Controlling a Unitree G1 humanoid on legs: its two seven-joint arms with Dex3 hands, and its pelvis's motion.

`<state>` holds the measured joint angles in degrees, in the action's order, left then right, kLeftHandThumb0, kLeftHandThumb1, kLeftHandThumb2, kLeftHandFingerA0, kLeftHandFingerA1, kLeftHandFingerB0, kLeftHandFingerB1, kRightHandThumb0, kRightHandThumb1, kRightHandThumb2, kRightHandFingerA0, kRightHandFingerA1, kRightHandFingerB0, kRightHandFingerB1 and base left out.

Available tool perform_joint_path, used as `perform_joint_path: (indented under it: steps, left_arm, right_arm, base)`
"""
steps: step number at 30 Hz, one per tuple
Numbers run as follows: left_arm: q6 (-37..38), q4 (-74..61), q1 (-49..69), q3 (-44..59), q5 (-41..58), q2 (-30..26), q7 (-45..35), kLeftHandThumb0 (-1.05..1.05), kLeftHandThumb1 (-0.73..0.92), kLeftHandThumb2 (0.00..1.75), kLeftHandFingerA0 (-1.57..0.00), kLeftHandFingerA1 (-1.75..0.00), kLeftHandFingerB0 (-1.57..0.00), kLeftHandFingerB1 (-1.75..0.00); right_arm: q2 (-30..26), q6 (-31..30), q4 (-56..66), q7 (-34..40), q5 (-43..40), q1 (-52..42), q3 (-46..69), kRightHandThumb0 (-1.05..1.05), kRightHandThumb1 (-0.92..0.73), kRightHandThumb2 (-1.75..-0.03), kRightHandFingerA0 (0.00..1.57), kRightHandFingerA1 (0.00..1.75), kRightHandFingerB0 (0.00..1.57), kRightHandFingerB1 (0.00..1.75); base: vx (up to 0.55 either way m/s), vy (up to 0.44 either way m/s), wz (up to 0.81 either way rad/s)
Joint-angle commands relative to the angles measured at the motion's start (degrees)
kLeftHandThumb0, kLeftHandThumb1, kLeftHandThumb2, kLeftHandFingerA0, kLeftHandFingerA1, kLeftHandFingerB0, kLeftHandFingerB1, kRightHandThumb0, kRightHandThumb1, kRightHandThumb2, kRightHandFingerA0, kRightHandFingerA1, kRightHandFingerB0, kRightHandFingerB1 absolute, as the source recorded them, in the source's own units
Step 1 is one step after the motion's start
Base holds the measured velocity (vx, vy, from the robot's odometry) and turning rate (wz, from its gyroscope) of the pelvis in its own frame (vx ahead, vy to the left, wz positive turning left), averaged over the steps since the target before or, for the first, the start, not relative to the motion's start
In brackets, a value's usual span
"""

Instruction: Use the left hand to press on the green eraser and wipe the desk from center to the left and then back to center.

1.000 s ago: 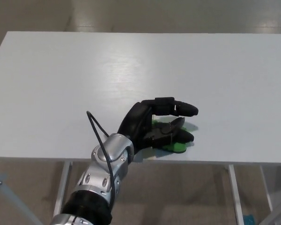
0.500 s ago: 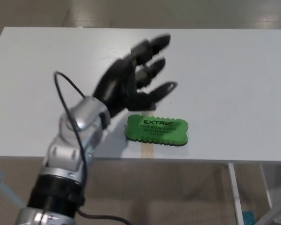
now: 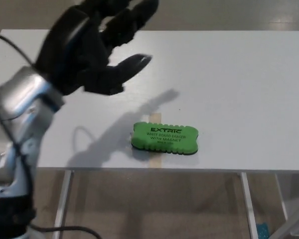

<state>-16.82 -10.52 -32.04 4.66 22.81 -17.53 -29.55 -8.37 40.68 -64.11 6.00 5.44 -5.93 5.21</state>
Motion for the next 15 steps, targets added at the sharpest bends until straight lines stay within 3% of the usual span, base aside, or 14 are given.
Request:
perform_joint_path:
  steps: [1,2,3,9,11,13,15]
  left_arm:
    - [-13.41,-22.56,21.64,13.19,31.37,-12.13,-17.60,-0.56,0.44,0.68,-0.29,-0.39,-0.25,-0.42]
    - [-13.02,-23.16,25.29,15.31,32.83,-12.58,-19.27,-0.56,0.44,0.68,-0.29,-0.39,-0.25,-0.42]
    - [-12.44,-21.66,30.91,19.15,34.68,-12.68,-24.08,-0.32,0.57,0.57,-0.44,-0.37,-0.40,-0.34]
    - [-13.89,-7.90,42.76,27.04,36.43,-16.97,-45.75,-0.23,0.58,0.58,-0.48,-0.38,-0.52,-0.36]
    - [-14.30,-5.46,43.50,27.29,36.23,-18.09,-48.78,-0.23,0.58,0.58,-0.48,-0.38,-0.52,-0.36]
    - [-10.38,2.29,46.56,27.60,30.62,-21.18,-56.09,-0.22,0.58,0.58,-0.48,-0.38,-0.54,-0.37]
    - [-8.50,6.43,47.93,26.77,27.66,-22.69,-58.31,-0.23,0.58,0.58,-0.48,-0.38,-0.55,-0.37]
  right_arm:
    - [-1.02,-1.54,-0.16,-2.73,-2.12,-1.02,1.19,-0.43,-0.78,-0.64,0.72,0.59,0.57,0.38]
    - [-1.08,-0.81,-0.01,-1.78,-1.58,-1.22,1.02,-0.43,-0.78,-0.64,0.72,0.59,0.57,0.38]
    - [-1.20,-0.11,0.16,0.06,-0.66,-1.28,0.79,-0.41,-0.77,-0.64,0.69,0.55,0.51,0.37]
    - [-1.00,1.26,0.63,3.45,0.81,-1.46,0.50,-0.41,-0.75,-0.63,0.65,0.51,0.49,0.36]
    - [-0.96,1.43,0.78,3.83,1.01,-1.40,0.43,-0.41,-0.75,-0.63,0.65,0.51,0.49,0.36]
    - [-1.51,1.81,2.19,4.22,0.84,-0.79,0.90,-0.42,-0.74,-0.63,0.61,0.49,0.48,0.36]
    - [-2.03,1.79,3.28,4.61,0.58,-0.31,1.45,-0.40,-0.73,-0.63,0.61,0.48,0.48,0.36]
  base:
    - [0.00,0.000,0.00]
    - [0.00,0.000,0.00]
    - [0.00,0.000,0.00]
    - [0.00,0.000,0.00]
    - [0.00,0.000,0.00]
    - [0.00,0.000,0.00]
    - [0.00,0.000,0.00]
